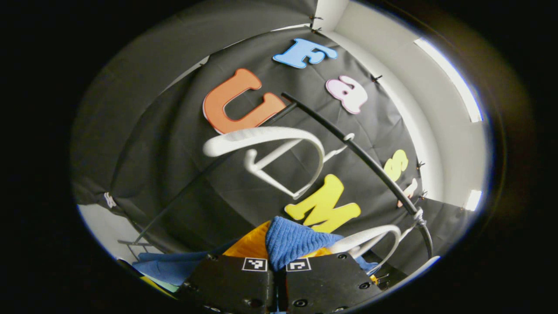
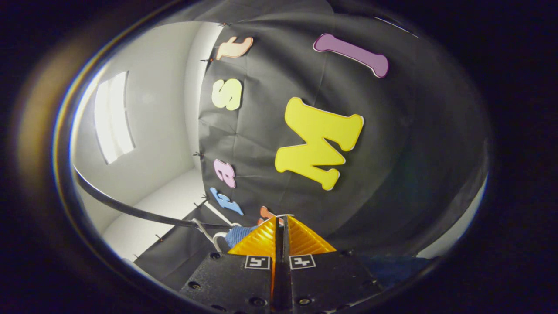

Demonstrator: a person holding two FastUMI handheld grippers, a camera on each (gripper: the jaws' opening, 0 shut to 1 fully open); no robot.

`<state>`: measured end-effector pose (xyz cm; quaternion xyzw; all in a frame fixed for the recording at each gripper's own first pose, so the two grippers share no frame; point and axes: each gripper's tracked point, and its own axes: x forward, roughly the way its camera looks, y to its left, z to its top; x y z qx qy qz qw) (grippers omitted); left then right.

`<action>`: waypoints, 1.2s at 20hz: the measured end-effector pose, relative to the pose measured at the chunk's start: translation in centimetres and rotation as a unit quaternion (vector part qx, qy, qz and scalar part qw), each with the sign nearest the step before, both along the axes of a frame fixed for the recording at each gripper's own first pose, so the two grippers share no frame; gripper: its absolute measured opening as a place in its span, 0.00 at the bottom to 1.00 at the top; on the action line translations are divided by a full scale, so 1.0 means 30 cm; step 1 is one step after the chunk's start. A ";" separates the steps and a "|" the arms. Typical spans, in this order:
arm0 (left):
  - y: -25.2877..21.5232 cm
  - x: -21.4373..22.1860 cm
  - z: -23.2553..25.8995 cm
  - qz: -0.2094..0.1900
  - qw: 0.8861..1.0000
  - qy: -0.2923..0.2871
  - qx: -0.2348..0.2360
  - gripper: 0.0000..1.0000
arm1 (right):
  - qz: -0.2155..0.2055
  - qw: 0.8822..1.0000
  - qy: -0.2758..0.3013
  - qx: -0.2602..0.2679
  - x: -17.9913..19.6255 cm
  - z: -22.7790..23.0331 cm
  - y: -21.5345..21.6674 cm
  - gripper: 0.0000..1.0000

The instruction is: Grasp the clothes on the hanger with both hands and then place them into the laundry hamper below.

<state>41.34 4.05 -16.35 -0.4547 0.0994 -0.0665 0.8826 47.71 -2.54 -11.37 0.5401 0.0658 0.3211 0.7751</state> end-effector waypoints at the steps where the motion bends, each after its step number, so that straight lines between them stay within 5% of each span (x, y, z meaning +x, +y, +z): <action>1: -0.010 -0.017 -0.041 0.000 1.000 0.012 0.000 0.06 | 0.002 1.000 0.002 0.005 -0.011 -0.015 0.002 0.02; 9: -0.140 -0.101 -0.176 -0.036 0.998 0.049 0.032 0.06 | -0.025 0.997 0.032 0.058 -0.010 -0.074 -0.100 0.03; 12: -0.180 -0.116 -0.192 -0.049 0.996 0.055 0.045 0.06 | -0.031 0.999 0.033 0.005 -0.027 -0.126 -0.093 0.03; 17: -0.265 -0.141 -0.206 -0.076 0.992 0.059 0.083 0.06 | -0.043 0.997 0.061 0.008 -0.056 -0.179 -0.130 0.03; 24: -0.366 -0.235 -0.204 -0.103 0.982 0.065 0.142 0.06 | -0.017 0.997 0.015 -0.068 -0.148 -0.105 -0.040 0.03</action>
